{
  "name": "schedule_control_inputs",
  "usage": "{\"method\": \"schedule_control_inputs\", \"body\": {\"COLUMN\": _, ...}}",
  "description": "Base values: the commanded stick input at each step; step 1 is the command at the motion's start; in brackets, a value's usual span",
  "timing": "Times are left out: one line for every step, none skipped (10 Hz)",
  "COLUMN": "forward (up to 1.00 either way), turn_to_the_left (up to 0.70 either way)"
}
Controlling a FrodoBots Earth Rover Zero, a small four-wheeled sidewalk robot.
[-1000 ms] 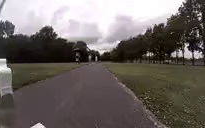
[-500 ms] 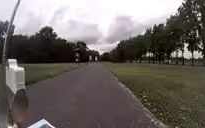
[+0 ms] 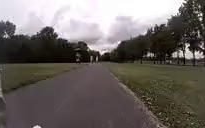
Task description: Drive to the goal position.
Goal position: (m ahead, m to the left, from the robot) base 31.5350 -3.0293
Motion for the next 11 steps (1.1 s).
{"method": "schedule_control_inputs", "body": {"forward": 0.70, "turn_to_the_left": 0.00}}
{"method": "schedule_control_inputs", "body": {"forward": 0.70, "turn_to_the_left": 0.00}}
{"method": "schedule_control_inputs", "body": {"forward": 0.70, "turn_to_the_left": 0.00}}
{"method": "schedule_control_inputs", "body": {"forward": 0.70, "turn_to_the_left": 0.00}}
{"method": "schedule_control_inputs", "body": {"forward": 0.70, "turn_to_the_left": 0.00}}
{"method": "schedule_control_inputs", "body": {"forward": 0.70, "turn_to_the_left": 0.00}}
{"method": "schedule_control_inputs", "body": {"forward": 0.70, "turn_to_the_left": 0.00}}
{"method": "schedule_control_inputs", "body": {"forward": 0.70, "turn_to_the_left": 0.00}}
{"method": "schedule_control_inputs", "body": {"forward": 0.70, "turn_to_the_left": 0.00}}
{"method": "schedule_control_inputs", "body": {"forward": 0.70, "turn_to_the_left": 0.00}}
{"method": "schedule_control_inputs", "body": {"forward": 0.70, "turn_to_the_left": 0.00}}
